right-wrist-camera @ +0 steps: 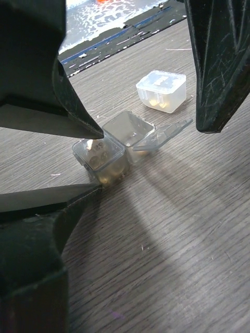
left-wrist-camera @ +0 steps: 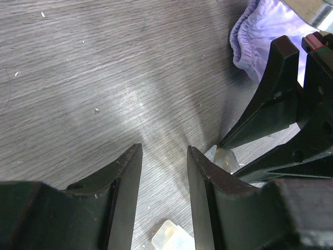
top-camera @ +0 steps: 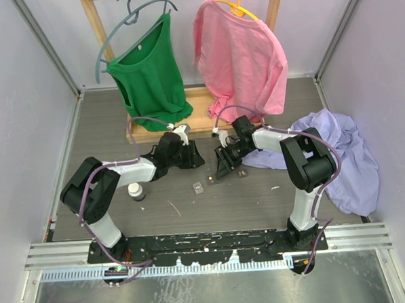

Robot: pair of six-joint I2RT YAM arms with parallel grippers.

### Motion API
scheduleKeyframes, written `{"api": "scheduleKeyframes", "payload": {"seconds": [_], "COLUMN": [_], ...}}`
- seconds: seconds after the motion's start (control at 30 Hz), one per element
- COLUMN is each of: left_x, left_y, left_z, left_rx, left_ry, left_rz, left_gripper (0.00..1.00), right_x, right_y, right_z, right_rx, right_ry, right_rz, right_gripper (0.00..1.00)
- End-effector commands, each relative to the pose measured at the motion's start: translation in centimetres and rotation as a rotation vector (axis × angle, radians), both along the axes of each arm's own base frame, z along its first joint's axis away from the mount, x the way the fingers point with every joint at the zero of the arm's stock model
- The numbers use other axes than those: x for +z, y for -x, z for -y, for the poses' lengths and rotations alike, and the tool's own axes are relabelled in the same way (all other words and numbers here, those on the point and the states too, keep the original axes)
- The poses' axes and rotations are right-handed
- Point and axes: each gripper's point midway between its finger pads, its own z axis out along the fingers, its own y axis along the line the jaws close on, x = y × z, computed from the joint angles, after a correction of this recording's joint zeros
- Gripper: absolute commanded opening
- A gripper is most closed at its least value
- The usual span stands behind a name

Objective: Sort the pills into containers

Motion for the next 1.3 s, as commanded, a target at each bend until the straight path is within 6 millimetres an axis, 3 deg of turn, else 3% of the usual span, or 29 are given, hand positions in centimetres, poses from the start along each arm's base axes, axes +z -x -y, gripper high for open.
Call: {"api": "scheduleKeyframes", "payload": {"seconds": [0.0, 0.5, 0.67, 0.93, 1.27], "left_x": [2.1, 2.0, 2.9, 3.9, 2.6], "left_y": [-0.8, 0.2, 0.8, 2.9, 5.7], "left_z": [0.9, 2.4, 2.9, 3.6, 4.1], "left_rx": [-0.016, -0.122, -0.154, -0.215, -0.233], "left_ry": [0.061, 0.09, 0.13, 0.208, 0.191], "left_rz": [0.051, 0.014, 0.009, -0.035, -0.107], "left_gripper": [0.41, 0.35, 0.32, 0.3, 0.19], "right_x": [0.8, 0.4, 0.3, 0.3, 0.1], "right_y": [-0.9, -1.3, -1.3, -1.3, -1.3], "right_z": [-0.4, -0.3, -0.3, -0.3, -0.4], "right_rx": [0.001, -0.018, -0.025, -0.027, -0.023], "right_ry": [-0.004, 0.019, 0.026, 0.027, 0.034], "right_rz": [0.037, 0.037, 0.037, 0.036, 0.038], "right_gripper": [0.45, 0.41, 0.4, 0.4, 0.4]}}
